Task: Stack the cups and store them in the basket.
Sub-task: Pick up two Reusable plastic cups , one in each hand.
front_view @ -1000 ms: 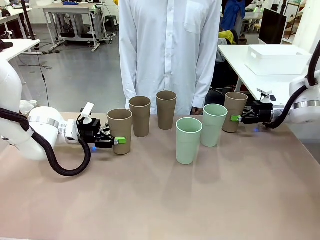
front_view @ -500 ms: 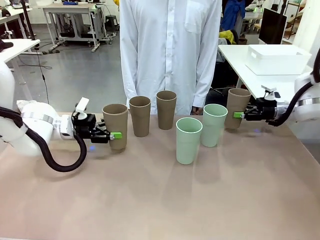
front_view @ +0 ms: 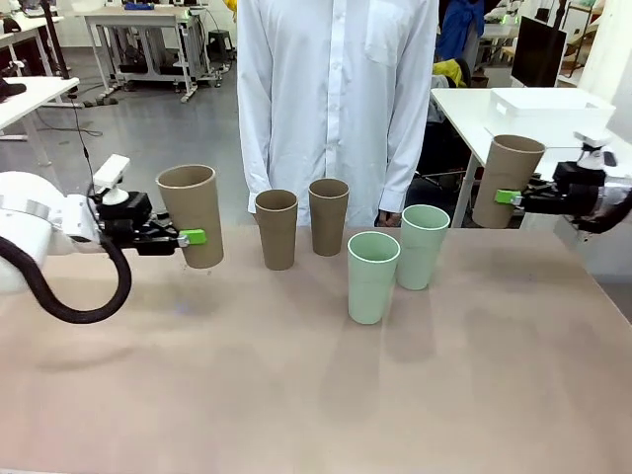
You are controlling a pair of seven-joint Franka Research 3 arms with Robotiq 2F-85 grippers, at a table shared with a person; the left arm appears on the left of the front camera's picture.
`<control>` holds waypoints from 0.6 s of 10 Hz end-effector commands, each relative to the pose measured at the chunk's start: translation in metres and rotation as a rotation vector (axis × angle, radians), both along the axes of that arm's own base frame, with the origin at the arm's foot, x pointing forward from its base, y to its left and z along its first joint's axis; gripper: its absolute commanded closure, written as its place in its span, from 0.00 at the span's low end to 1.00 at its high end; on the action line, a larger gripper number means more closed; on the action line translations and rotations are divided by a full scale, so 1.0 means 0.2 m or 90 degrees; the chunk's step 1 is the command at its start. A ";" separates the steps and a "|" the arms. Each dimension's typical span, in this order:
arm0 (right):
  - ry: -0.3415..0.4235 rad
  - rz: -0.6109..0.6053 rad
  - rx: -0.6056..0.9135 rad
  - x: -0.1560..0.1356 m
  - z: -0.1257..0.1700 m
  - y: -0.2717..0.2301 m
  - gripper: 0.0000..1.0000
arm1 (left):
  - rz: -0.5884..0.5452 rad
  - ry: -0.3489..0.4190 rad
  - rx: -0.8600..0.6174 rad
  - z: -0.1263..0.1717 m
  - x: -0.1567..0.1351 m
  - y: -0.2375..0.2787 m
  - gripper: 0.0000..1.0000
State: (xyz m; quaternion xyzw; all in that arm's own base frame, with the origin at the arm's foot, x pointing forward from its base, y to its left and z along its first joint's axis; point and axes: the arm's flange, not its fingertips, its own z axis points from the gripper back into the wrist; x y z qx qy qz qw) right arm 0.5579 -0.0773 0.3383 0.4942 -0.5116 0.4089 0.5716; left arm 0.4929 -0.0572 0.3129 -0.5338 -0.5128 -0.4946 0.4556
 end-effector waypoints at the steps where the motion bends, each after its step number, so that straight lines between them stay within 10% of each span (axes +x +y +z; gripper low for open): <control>1: -0.025 -0.030 -0.019 -0.25 0.04 0.10 0.15 | -0.018 0.009 -0.017 0.06 -0.14 0.08 0.17; 6: -0.036 0.057 -0.025 -0.70 -0.02 0.35 0.15 | -0.014 -0.003 -0.009 0.09 -0.34 0.19 0.17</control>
